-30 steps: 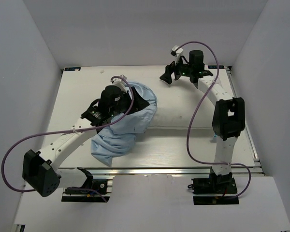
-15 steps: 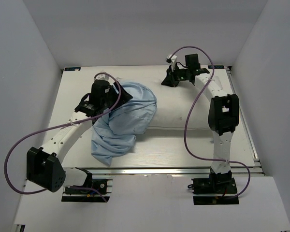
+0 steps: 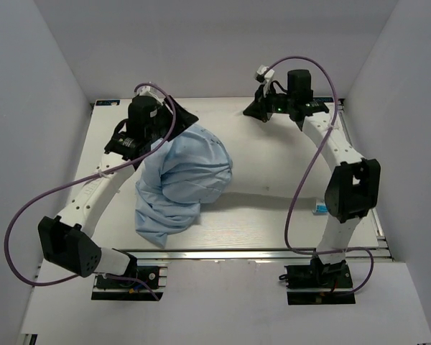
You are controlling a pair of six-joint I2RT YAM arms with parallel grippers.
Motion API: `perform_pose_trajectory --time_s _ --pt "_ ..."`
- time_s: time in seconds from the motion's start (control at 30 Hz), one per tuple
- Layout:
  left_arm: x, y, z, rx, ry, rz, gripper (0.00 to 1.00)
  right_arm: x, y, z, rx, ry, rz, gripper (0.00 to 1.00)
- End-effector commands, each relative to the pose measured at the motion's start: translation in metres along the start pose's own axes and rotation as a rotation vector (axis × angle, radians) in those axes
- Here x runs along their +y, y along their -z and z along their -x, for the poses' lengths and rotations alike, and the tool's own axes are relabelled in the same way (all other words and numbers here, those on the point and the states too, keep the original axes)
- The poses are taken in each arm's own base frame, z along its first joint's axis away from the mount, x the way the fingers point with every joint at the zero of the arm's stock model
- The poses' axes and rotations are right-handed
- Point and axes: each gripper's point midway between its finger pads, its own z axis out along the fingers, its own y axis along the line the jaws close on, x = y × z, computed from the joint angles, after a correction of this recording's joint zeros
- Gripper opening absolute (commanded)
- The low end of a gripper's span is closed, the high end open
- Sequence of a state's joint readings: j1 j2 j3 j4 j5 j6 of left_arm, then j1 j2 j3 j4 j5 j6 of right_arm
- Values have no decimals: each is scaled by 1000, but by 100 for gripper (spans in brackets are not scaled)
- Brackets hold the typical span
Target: Put the pillow into the pillowcase
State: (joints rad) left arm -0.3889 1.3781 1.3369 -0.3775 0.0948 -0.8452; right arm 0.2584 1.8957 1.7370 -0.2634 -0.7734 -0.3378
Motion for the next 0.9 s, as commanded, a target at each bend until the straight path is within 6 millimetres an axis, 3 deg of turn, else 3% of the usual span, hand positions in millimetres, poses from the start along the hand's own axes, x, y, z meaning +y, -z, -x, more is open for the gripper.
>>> perform_pose_trajectory --time_s 0.0,0.07,0.1,0.13,0.17,0.23,0.27,0.33,0.47,0.67,0.87 --pt "-19 15 19 -27 38 -32 63 24 24 74 -158 211 -58 0" --pt "-21 17 20 -17 59 -31 57 35 25 69 -148 251 -84 0" --pt "-18 16 18 -2 69 -16 55 52 31 85 -189 330 -93 0" --pt "-16 13 16 11 78 -5 53 59 33 81 -183 346 -112 0" --pt "-17 13 15 22 96 -4 52 65 28 60 -162 346 -115 0" --pt "-14 11 10 48 109 11 51 85 34 70 -200 408 -134 0" --pt "-11 10 7 57 116 23 51 91 31 56 -184 397 -129 0" --pt "-4 11 1 76 121 53 51 102 34 61 -201 412 -132 0" --pt "9 20 -7 92 109 111 51 103 35 60 -198 387 -146 0" --pt "48 45 -8 41 74 280 53 112 39 55 -197 394 -140 0" --pt "84 47 -11 28 54 402 60 126 41 48 -196 400 -117 0"
